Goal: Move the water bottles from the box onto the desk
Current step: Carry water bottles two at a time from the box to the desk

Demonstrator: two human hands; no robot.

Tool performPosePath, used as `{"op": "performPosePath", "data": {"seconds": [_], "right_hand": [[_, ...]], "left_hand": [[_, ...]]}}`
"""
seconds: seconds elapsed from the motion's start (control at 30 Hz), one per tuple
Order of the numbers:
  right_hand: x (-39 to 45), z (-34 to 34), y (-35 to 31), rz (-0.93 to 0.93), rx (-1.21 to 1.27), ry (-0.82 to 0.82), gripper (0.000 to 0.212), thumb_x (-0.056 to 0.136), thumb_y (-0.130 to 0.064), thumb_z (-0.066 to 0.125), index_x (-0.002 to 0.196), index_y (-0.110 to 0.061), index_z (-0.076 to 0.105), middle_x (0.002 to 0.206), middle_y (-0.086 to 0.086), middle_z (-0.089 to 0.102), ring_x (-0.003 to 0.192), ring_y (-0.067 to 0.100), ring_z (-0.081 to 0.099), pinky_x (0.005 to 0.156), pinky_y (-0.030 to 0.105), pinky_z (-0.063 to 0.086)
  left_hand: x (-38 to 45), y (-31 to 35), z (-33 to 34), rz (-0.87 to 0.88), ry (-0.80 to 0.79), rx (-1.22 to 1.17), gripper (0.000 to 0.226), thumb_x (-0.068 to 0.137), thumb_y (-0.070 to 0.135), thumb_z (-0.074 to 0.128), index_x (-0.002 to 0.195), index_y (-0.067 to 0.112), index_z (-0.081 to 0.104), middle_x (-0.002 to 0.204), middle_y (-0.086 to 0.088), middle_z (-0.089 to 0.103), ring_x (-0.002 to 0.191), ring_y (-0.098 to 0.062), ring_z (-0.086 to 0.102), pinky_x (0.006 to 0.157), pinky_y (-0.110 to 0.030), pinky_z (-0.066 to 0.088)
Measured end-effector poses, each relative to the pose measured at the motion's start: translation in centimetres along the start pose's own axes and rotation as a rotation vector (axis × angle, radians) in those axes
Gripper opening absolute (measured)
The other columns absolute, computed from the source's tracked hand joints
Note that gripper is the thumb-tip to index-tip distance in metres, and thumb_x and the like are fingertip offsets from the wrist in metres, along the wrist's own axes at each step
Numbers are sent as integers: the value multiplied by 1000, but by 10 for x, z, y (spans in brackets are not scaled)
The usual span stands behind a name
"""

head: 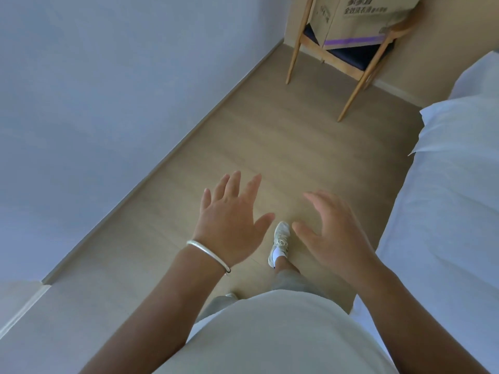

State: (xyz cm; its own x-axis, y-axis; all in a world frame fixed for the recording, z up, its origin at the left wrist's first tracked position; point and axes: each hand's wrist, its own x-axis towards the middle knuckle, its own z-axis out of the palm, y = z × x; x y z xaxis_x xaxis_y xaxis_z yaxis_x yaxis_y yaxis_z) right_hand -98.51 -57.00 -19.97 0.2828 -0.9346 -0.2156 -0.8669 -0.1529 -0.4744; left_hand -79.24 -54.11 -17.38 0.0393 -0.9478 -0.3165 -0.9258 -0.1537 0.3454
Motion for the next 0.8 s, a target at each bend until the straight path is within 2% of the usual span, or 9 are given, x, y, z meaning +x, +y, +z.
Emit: {"op": "performPosePath", "data": {"seconds": [0.27, 0.37, 0.47, 0.67, 0.8], "right_hand": [[150, -75, 54, 52, 75, 29, 61, 90, -36, 63, 145, -15, 45, 145, 5, 45, 138, 22, 36, 116, 36, 24], [195, -109, 72, 69, 76, 38, 71, 81, -48, 50, 145, -18, 45, 144, 3, 46, 135, 21, 37, 116, 36, 26], [238, -137, 92, 81, 78, 46, 75, 78, -50, 45, 146, -19, 43, 146, 1, 44, 137, 19, 35, 116, 36, 25], [311, -172, 122, 153, 109, 90, 61, 89, -36, 62, 145, -21, 44, 149, 0, 42, 139, 16, 30, 116, 33, 21], [379, -186, 139, 193, 102, 104, 60, 89, -32, 63, 145, -20, 45, 148, 0, 42, 140, 17, 31, 118, 35, 22]], "left_hand": [[164, 59, -47, 56, 0, 53, 72, 98, 57, 38, 156, 32, 4, 166, -5, 4, 153, -22, -1, 123, -48, 7], [221, 86, -64, 75, 4, 68, 72, 98, 57, 38, 156, 32, 4, 166, -5, 4, 153, -22, -1, 123, -48, 8], [274, 112, -76, 91, 11, 48, 72, 98, 57, 38, 156, 32, 5, 166, -4, 5, 153, -21, -1, 123, -49, 9], [363, 140, -103, 122, -1, 31, 72, 97, 56, 40, 156, 31, 8, 166, -4, 5, 153, -22, -1, 123, -46, 9], [445, 148, -116, 148, -35, 9, 70, 98, 52, 42, 155, 31, 9, 165, -4, 5, 152, -21, -2, 123, -44, 6]]}}
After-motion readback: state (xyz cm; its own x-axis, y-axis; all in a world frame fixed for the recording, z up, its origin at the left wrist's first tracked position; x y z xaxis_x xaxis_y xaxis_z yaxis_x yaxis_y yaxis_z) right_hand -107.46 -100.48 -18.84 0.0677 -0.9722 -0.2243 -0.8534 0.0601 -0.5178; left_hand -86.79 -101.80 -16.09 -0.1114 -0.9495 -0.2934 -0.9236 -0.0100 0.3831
